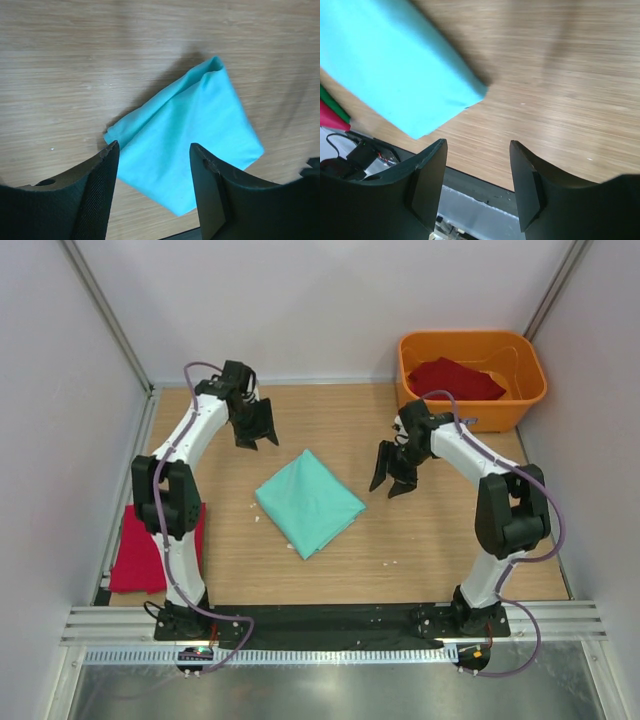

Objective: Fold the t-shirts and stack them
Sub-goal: Fold the tshirt

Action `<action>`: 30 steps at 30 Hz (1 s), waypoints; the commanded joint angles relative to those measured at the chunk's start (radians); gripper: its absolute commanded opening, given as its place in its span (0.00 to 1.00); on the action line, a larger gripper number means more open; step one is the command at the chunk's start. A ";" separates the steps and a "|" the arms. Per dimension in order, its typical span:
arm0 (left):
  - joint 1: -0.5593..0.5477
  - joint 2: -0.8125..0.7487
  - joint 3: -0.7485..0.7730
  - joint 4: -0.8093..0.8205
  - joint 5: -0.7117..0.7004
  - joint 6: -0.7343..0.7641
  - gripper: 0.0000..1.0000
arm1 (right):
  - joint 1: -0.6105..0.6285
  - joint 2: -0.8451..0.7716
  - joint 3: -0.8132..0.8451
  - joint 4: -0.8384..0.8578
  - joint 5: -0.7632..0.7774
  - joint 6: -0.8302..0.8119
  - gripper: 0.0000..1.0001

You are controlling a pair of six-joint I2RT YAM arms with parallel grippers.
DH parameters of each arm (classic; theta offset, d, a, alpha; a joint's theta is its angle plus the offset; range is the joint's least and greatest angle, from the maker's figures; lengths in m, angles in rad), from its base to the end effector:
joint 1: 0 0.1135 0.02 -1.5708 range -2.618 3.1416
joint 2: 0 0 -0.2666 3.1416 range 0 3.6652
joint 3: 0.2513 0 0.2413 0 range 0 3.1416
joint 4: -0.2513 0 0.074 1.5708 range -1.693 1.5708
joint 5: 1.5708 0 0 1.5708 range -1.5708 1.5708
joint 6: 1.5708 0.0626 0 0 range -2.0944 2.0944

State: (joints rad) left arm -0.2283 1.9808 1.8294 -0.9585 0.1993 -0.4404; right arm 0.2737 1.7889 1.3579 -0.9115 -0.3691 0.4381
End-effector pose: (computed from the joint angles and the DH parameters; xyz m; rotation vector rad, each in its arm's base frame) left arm 0.4127 -0.1086 0.2608 -0.2255 2.7245 -0.4686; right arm 0.3261 0.1150 0.2017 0.1817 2.9849 0.6426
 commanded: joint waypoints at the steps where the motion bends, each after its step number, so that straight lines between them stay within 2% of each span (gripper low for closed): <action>1: 0.004 0.068 -0.109 0.076 0.015 0.061 0.59 | 0.079 -0.057 -0.061 0.077 -0.088 0.023 0.59; 3: 0.004 0.093 -0.122 0.104 0.018 0.062 0.58 | 0.113 -0.062 -0.094 0.129 -0.106 0.051 0.58; 5: 0.004 0.114 -0.134 0.118 0.047 0.046 0.54 | 0.121 -0.083 -0.147 0.160 -0.117 0.077 0.53; 6: 0.003 0.116 -0.145 0.127 0.061 0.033 0.54 | 0.121 -0.089 -0.169 0.177 -0.114 0.080 0.49; 7: 0.003 0.112 -0.174 0.130 0.084 0.020 0.52 | 0.121 -0.106 -0.202 0.180 -0.107 0.080 0.42; 9: -0.006 0.075 -0.228 0.154 0.109 -0.038 0.50 | 0.121 -0.131 -0.238 0.187 -0.097 0.074 0.35; 14: -0.080 -0.071 -0.507 0.243 0.129 -0.174 0.47 | 0.121 -0.198 -0.384 0.253 -0.082 0.097 0.30; 15: -0.121 -0.133 -0.589 0.282 0.146 -0.242 0.45 | 0.119 -0.204 -0.419 0.266 -0.085 0.111 0.29; 17: -0.176 -0.196 -0.656 0.312 0.149 -0.302 0.44 | 0.119 -0.213 -0.445 0.287 -0.079 0.114 0.29; 18: -0.230 -0.226 -0.680 0.319 0.140 -0.323 0.44 | 0.116 -0.223 -0.456 0.289 -0.076 0.113 0.29; 20: -0.265 -0.313 -0.742 0.317 0.137 -0.377 0.45 | 0.108 -0.233 -0.476 0.280 -0.085 0.096 0.31; 21: -0.272 -0.344 -0.783 0.313 0.137 -0.389 0.45 | 0.104 -0.262 -0.483 0.266 -0.088 0.081 0.35; 23: -0.269 -0.434 -0.803 0.279 0.086 -0.383 0.50 | 0.101 -0.308 -0.513 0.249 -0.088 0.067 0.43; 24: -0.266 -0.460 -0.802 0.227 0.066 -0.371 0.52 | 0.099 -0.356 -0.525 0.241 -0.088 0.062 0.53; 25: -0.261 -0.482 -0.800 0.209 0.054 -0.360 0.56 | 0.098 -0.382 -0.552 0.238 -0.091 0.057 0.56; 27: -0.240 -0.534 -0.802 0.191 0.049 -0.336 0.57 | 0.094 -0.422 -0.577 0.226 -0.100 0.051 0.63; 30: -0.192 -0.566 -0.809 0.226 0.072 -0.313 0.60 | 0.091 -0.474 -0.620 0.221 -0.108 0.045 0.65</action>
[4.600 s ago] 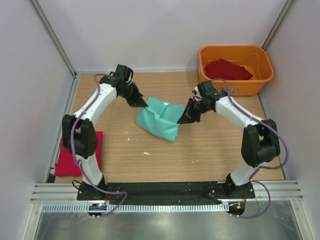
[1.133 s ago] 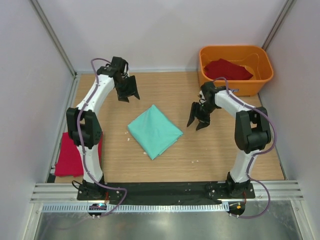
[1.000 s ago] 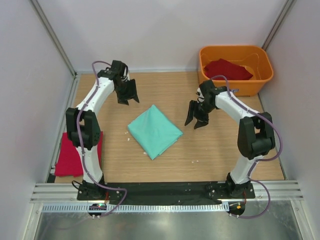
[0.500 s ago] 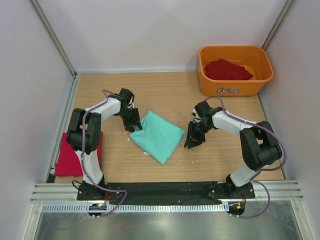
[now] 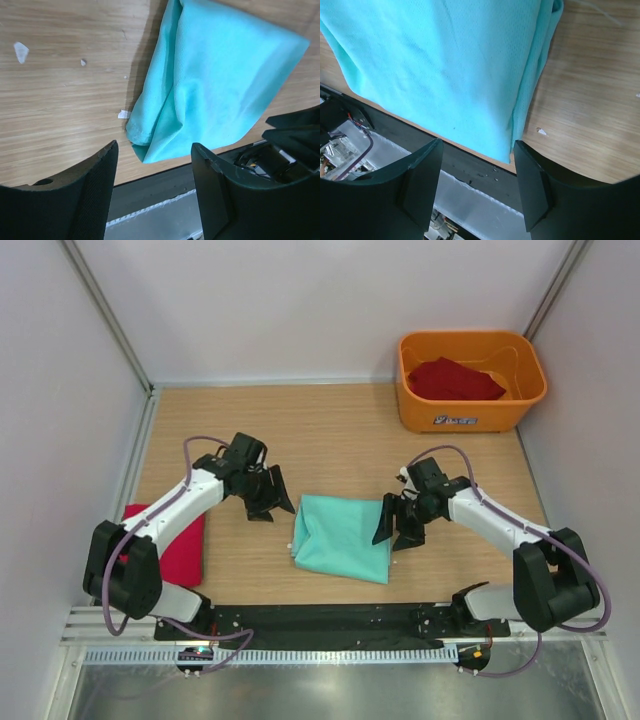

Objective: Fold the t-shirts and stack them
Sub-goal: Fold the tshirt

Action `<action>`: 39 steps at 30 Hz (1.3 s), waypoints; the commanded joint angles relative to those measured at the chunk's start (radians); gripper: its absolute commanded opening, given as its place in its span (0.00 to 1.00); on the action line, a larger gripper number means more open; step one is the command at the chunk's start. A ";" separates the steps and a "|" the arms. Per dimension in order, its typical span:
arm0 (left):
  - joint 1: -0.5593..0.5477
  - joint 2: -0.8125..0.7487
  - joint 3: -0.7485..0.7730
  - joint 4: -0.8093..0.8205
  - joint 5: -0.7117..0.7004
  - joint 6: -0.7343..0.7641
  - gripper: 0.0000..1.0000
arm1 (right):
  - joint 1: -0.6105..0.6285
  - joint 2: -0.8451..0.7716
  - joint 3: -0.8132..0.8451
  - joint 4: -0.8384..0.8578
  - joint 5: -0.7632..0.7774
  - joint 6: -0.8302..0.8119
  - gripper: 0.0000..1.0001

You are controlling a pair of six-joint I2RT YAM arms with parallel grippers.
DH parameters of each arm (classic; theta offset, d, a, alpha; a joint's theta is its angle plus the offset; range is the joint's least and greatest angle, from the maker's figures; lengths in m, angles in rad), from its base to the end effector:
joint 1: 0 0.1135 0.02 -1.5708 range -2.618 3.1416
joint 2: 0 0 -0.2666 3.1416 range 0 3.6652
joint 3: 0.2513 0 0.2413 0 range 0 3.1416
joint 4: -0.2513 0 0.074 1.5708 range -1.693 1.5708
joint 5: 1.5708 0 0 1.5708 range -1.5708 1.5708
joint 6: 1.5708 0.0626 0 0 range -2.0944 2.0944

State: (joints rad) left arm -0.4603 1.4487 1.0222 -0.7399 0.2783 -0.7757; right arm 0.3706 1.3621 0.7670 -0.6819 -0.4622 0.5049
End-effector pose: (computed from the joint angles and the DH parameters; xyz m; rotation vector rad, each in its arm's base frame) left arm 0.2414 -0.1389 0.2127 -0.3727 2.8731 -0.6746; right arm 0.2039 0.1092 0.1685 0.0959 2.9634 0.8174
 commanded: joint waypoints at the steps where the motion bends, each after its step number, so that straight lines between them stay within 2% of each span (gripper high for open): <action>1: 0.055 -0.033 -0.007 0.032 0.016 0.026 0.62 | -0.010 -0.055 -0.046 -0.010 -0.013 -0.025 0.65; 3: 0.086 0.011 -0.007 0.128 0.123 0.036 0.62 | -0.012 -0.060 -0.060 -0.018 -0.024 -0.028 0.65; 6: 0.088 0.115 0.051 0.123 0.197 0.067 0.59 | -0.013 -0.077 -0.101 0.025 -0.062 0.000 0.65; 12: 0.025 0.168 0.065 0.119 0.168 0.099 0.63 | -0.013 -0.044 -0.100 0.058 -0.070 0.015 0.65; 24: -0.066 0.266 0.093 0.056 0.091 0.122 0.62 | -0.018 -0.005 -0.127 0.094 -0.073 0.029 0.61; 31: -0.097 0.309 0.078 0.106 0.173 0.102 0.58 | -0.018 0.023 -0.124 0.114 -0.069 0.034 0.59; 39: -0.100 0.299 0.067 0.108 0.196 0.084 0.57 | -0.018 0.043 -0.143 0.143 -0.084 0.047 0.55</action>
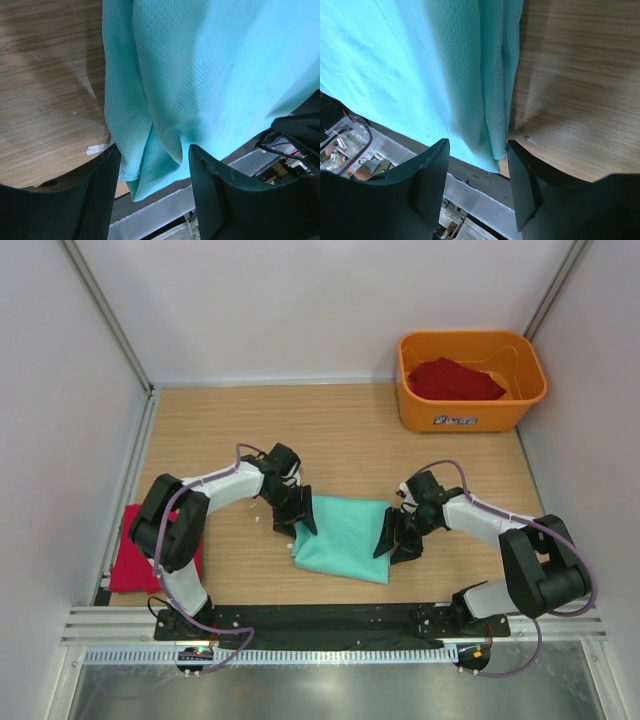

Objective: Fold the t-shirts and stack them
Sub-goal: Fold the tshirt

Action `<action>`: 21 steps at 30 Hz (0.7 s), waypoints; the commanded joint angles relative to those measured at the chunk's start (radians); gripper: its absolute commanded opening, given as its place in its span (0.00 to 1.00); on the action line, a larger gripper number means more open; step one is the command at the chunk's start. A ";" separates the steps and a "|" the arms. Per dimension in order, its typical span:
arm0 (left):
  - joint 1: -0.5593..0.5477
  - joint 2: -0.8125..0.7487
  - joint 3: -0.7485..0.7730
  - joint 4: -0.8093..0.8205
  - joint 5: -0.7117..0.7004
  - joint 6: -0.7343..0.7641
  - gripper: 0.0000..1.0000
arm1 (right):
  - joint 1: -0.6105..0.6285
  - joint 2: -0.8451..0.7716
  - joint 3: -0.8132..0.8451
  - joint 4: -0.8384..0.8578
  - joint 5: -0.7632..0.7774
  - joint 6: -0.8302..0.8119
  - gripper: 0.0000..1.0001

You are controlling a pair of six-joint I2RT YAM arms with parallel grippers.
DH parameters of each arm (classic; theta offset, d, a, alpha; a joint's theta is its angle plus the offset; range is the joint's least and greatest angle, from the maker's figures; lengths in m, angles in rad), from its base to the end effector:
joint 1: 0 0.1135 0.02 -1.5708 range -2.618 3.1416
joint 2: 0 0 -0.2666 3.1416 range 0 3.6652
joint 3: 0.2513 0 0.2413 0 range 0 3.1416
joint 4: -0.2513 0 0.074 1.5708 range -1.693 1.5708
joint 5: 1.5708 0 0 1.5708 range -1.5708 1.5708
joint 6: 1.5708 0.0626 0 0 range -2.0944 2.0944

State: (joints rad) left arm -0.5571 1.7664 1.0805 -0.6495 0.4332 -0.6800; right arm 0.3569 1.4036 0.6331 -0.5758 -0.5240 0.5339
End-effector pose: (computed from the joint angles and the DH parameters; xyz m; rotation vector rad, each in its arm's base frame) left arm 0.2587 -0.1921 0.1462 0.1059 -2.9886 0.7409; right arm 0.1893 0.1040 0.1317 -0.1743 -2.9864 -0.8688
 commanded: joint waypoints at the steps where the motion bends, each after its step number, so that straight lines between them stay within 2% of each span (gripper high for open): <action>1: -0.003 -0.024 0.009 0.017 0.044 -0.015 0.57 | -0.004 0.001 -0.013 0.045 -0.028 0.029 0.55; 7: -0.003 -0.031 -0.016 0.005 0.052 -0.018 0.47 | -0.004 0.014 -0.050 0.097 -0.086 0.063 0.52; 10: 0.000 -0.048 -0.042 0.017 0.049 -0.023 0.34 | -0.004 -0.008 -0.058 0.087 -0.073 0.066 0.35; 11: 0.002 -0.059 -0.059 0.025 0.053 -0.027 0.27 | -0.004 -0.012 -0.061 0.083 -0.068 0.067 0.26; 12: 0.005 -0.065 -0.071 0.037 0.062 -0.030 0.21 | -0.004 -0.017 -0.062 0.079 -0.061 0.067 0.21; 13: 0.011 -0.073 -0.099 0.071 0.071 -0.036 0.15 | -0.004 -0.021 -0.067 0.080 -0.057 0.070 0.07; 14: 0.014 -0.090 -0.117 0.091 0.079 -0.050 0.00 | -0.004 -0.020 -0.069 0.080 -0.056 0.072 0.01; 16: 0.045 -0.125 -0.181 0.181 0.117 -0.081 0.00 | -0.004 -0.014 -0.082 0.089 -0.059 0.077 0.01; 19: 0.069 -0.156 -0.238 0.205 0.125 -0.095 0.00 | -0.004 -0.014 -0.088 0.088 -0.059 0.078 0.01; 20: 0.075 -0.169 -0.244 0.205 0.125 -0.092 0.06 | -0.006 -0.018 -0.088 0.090 -0.057 0.078 0.01; 21: 0.077 -0.198 -0.248 0.192 0.124 -0.086 0.19 | -0.004 -0.020 -0.088 0.085 -0.059 0.074 0.01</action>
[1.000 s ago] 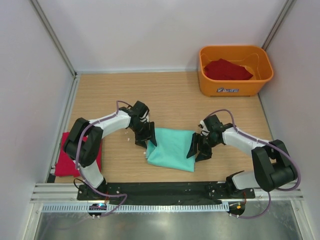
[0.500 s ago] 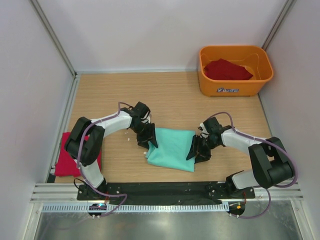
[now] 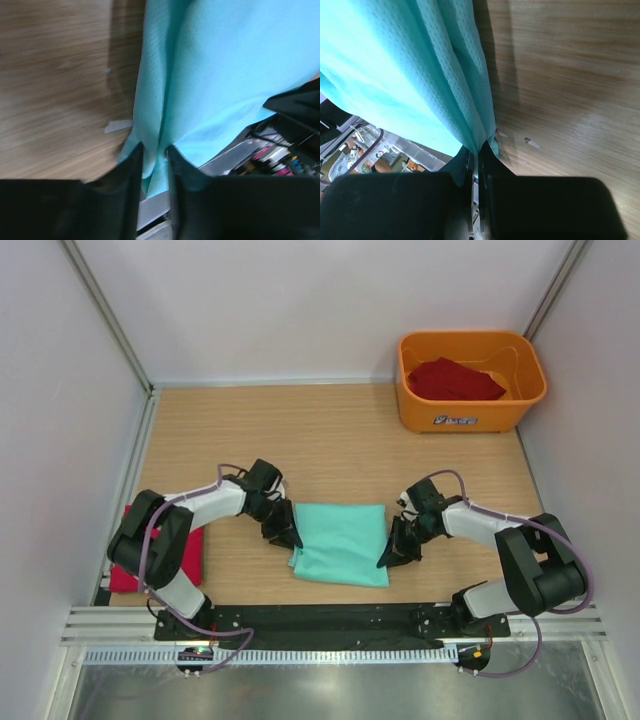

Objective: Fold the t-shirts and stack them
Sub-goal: Fold the tshirt

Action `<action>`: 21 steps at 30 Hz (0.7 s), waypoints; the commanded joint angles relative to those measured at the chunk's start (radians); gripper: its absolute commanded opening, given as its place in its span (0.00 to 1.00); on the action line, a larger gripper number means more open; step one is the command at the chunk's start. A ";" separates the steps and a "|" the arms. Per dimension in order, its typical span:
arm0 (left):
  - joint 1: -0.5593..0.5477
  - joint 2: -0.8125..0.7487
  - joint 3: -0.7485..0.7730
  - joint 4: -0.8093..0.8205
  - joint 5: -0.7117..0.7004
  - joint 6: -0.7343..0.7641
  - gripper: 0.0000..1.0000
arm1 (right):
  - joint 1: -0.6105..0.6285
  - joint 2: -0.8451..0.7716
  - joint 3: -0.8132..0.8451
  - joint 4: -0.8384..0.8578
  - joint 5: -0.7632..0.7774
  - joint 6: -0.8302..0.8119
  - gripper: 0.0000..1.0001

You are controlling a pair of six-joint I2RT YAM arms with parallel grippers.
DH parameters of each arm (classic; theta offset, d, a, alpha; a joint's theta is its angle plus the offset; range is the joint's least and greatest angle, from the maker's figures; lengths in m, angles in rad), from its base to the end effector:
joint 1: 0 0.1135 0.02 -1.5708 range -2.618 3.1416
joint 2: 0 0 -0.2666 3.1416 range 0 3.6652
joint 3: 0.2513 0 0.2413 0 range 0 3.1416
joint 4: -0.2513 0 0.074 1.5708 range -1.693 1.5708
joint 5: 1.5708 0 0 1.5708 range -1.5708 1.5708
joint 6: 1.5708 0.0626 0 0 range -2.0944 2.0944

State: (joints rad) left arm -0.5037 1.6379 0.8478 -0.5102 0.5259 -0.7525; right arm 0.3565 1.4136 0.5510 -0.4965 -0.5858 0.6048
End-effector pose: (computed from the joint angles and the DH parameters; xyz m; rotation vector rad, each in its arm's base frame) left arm 0.2294 -0.1623 0.1322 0.2562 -2.9117 0.8698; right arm 0.1776 0.1031 0.1150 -0.2680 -2.9008 -0.9216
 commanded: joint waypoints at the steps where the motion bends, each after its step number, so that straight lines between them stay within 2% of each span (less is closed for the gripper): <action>1: 0.024 -0.091 -0.016 0.044 0.016 -0.010 0.33 | -0.004 -0.033 -0.003 -0.003 0.003 -0.002 0.05; 2: 0.024 -0.110 -0.018 0.036 0.013 -0.010 0.44 | -0.004 -0.036 0.001 -0.010 0.009 -0.007 0.09; 4: 0.024 -0.148 -0.015 0.006 0.002 -0.011 0.50 | -0.004 -0.038 0.009 -0.026 0.011 -0.020 0.18; 5: 0.022 -0.153 -0.013 -0.002 0.003 -0.011 0.53 | -0.002 -0.038 0.016 -0.031 0.009 -0.023 0.19; 12: 0.022 -0.130 0.000 -0.027 -0.037 0.025 0.59 | -0.005 -0.059 0.044 -0.076 0.040 -0.045 0.25; 13: 0.022 -0.116 0.005 -0.033 -0.027 0.022 0.69 | -0.005 -0.062 0.046 -0.079 0.041 -0.042 0.25; 15: 0.011 -0.118 0.004 -0.059 -0.020 0.009 0.82 | -0.004 -0.067 0.046 -0.083 0.044 -0.037 0.25; 17: -0.004 -0.156 0.002 -0.077 -0.035 0.015 0.83 | -0.004 -0.080 0.052 -0.091 0.058 -0.031 0.30; 19: -0.018 -0.185 -0.003 -0.097 -0.066 0.016 0.82 | -0.004 -0.093 0.064 -0.112 0.070 -0.030 0.42; 21: -0.022 -0.223 -0.006 -0.097 -0.069 0.018 0.77 | -0.004 -0.107 0.084 -0.135 0.078 -0.036 0.48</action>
State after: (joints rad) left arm -0.5152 1.4902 0.8276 -0.5812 0.4755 -0.7506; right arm 0.3557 1.3510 0.5781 -0.5911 -0.5339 0.5785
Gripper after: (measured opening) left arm 0.786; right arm 0.453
